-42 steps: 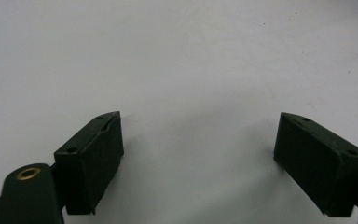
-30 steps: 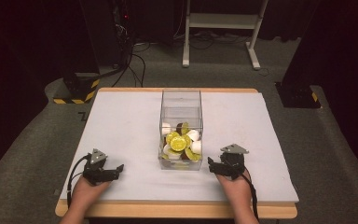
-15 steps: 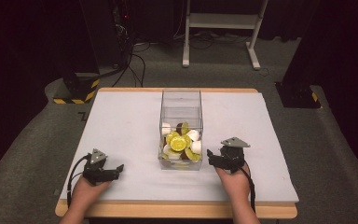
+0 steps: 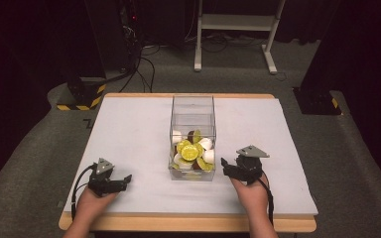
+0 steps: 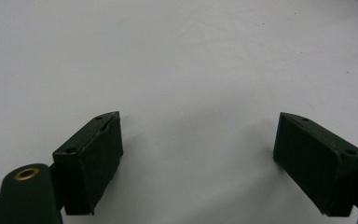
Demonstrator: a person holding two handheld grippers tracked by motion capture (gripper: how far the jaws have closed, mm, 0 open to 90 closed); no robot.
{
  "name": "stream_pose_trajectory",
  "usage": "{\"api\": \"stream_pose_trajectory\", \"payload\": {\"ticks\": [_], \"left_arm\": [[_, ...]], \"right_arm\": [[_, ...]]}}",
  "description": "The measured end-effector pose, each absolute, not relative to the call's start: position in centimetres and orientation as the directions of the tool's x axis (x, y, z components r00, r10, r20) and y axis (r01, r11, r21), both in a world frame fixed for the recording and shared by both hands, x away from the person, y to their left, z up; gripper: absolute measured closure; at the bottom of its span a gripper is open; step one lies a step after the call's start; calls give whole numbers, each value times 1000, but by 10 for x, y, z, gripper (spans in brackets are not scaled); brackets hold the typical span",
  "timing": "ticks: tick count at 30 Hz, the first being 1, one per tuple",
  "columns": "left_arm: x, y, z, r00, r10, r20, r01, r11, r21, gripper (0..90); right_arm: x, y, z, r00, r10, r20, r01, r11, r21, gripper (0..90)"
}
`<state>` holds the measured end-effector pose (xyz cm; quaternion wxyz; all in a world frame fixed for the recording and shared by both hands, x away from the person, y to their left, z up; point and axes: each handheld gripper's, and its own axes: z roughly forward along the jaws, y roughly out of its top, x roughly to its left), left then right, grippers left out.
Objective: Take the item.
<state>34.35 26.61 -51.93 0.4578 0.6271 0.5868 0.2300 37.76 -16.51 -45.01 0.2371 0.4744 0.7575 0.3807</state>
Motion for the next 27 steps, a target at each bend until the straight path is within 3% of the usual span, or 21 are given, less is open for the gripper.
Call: {"api": "stream_pose_trajectory", "payload": {"ticks": [27], "left_arm": [[343,266,-519,206,946,-250,524,110,845,156]], "right_arm": [[365,-161,-423,-483,876,-3,470,262,843,264]]}}
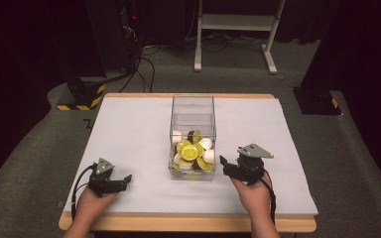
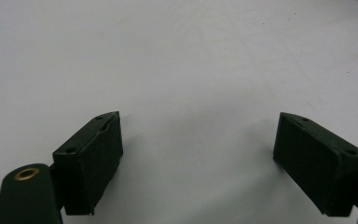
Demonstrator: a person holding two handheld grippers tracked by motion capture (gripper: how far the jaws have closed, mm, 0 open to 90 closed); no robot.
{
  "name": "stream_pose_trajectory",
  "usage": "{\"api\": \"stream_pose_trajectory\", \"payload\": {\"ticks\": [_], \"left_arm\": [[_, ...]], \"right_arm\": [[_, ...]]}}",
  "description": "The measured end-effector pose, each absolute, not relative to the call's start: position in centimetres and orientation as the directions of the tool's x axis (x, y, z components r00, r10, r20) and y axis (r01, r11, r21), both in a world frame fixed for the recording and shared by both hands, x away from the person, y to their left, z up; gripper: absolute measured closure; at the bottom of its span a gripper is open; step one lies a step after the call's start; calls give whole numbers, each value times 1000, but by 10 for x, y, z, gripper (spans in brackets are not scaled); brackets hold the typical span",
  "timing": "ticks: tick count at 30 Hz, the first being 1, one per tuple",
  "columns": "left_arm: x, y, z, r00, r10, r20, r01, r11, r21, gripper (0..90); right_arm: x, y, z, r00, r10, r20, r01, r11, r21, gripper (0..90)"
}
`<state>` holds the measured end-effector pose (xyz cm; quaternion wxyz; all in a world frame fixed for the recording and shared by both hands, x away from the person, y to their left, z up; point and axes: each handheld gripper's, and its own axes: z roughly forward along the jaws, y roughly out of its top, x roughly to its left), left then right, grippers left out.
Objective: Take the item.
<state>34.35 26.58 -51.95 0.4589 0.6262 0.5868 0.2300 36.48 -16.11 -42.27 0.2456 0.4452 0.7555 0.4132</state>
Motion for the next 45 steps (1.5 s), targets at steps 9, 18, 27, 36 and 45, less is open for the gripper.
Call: {"api": "stream_pose_trajectory", "payload": {"ticks": [9,18,27,36,45], "left_arm": [[343,266,-520,206,947,-247,524,107,845,156],[343,265,-520,201,946,-255,520,118,846,156],[343,266,-520,203,947,-250,522,111,846,155],[343,266,-520,206,947,-246,524,105,845,154],[343,266,-520,202,947,-249,522,111,845,153]], "right_arm": [[365,-154,-417,-500,866,0,455,263,851,263],[367,-145,-415,-525,851,-1,445,275,852,263],[369,-132,-413,-554,833,1,431,286,856,262],[372,-112,-415,-592,806,-15,416,321,851,260],[374,-98,-418,-617,787,-10,417,338,844,271]]}}
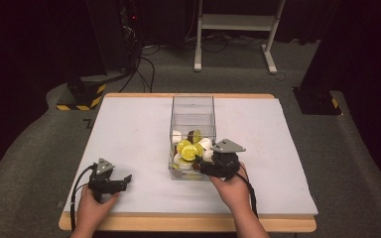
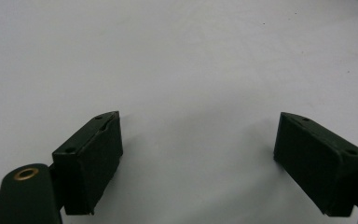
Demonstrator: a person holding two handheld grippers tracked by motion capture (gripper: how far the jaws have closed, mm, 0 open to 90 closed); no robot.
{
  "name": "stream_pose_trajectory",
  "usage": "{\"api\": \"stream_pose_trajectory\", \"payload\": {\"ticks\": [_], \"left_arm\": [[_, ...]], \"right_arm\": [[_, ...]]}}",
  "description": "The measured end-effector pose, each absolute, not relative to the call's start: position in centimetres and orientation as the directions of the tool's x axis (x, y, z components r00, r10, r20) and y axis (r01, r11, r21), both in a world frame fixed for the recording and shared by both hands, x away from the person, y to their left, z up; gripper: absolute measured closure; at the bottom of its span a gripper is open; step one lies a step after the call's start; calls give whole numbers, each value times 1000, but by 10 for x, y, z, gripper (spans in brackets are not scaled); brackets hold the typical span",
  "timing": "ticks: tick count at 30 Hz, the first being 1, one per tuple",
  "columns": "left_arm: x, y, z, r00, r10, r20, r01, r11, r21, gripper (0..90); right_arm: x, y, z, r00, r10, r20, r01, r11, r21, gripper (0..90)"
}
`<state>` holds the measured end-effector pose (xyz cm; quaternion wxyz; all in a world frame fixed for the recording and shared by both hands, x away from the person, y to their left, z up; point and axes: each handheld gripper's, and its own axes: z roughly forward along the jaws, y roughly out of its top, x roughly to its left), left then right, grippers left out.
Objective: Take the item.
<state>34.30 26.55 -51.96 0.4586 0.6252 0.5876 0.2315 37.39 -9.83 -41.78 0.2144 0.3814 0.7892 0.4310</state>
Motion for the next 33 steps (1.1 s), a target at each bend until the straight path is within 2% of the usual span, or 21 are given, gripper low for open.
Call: {"api": "stream_pose_trajectory", "payload": {"ticks": [33], "left_arm": [[343,265,-520,199,948,-250,521,113,846,153]], "right_arm": [[382,-59,-425,-666,746,-26,404,389,828,305]]}}
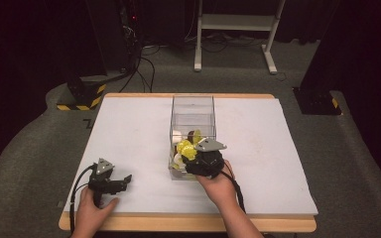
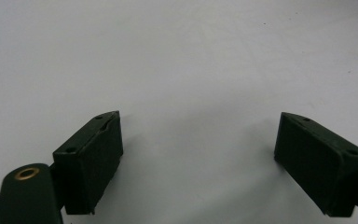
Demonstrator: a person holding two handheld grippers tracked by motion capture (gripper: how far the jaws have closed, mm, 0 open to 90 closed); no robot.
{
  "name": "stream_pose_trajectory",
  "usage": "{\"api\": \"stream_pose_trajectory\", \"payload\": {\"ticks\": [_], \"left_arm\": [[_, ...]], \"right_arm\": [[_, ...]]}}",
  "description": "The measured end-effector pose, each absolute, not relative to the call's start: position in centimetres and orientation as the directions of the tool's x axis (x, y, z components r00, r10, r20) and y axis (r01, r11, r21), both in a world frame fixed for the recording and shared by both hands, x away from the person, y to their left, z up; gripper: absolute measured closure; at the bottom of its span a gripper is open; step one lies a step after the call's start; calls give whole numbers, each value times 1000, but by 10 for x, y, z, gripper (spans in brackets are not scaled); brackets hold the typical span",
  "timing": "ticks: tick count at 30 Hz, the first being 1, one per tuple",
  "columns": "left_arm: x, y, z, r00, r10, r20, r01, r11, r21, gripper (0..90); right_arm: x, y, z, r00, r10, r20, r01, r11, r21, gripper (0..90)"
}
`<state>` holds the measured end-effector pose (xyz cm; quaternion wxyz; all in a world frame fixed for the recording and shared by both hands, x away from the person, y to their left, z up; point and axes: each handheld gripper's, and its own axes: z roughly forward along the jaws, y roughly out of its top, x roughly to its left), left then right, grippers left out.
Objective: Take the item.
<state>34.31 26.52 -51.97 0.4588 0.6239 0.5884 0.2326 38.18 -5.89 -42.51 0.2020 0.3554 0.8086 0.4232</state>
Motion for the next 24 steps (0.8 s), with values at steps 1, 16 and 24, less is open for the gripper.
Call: {"api": "stream_pose_trajectory", "payload": {"ticks": [1,16,24], "left_arm": [[343,265,-520,199,948,-250,521,114,846,153],[343,265,-520,197,947,-253,520,118,846,153],[343,265,-520,198,948,-250,520,115,846,153]], "right_arm": [[382,-58,-426,-665,746,-28,405,392,826,304],[385,-45,-432,-653,753,-84,400,437,805,313],[385,-45,-432,-644,759,-98,403,445,800,372]]}}
